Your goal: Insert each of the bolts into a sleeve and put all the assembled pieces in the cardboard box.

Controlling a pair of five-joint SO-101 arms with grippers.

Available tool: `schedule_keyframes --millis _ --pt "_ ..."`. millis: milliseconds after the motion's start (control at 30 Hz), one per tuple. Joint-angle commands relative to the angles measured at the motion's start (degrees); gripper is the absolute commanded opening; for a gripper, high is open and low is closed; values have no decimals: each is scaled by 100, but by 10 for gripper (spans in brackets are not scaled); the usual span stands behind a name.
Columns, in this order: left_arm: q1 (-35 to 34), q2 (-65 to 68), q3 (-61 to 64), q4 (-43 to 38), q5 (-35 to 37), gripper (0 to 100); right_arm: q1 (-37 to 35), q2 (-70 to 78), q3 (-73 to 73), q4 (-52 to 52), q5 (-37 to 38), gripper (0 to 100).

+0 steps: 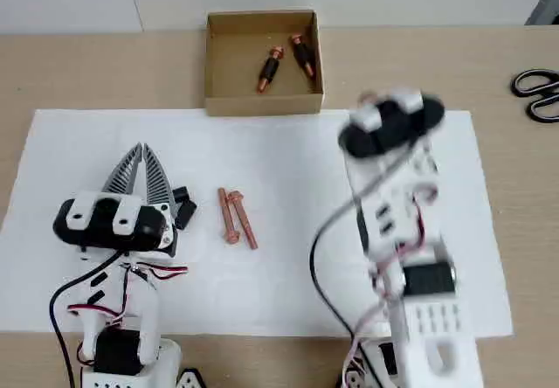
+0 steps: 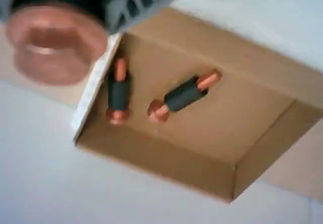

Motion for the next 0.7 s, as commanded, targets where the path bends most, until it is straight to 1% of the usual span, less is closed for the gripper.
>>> schedule_keyframes --millis 0,100,333,467,667 --pt "-18 -79 13 -211 0 6 -4 1965 -1398 -892 44 3" --pt "-290 -79 22 -211 9 6 -101 3433 -2382 -1165 35 3" --pt "-1310 -79 22 -211 35 6 -549 6167 -4607 -2176 26 3" --pt "-1582 -79 22 -211 44 6 -734 7459 -5899 -2378 26 3" --pt "-1802 -79 22 -211 35 6 -708 9130 -7640 -2369 26 3"
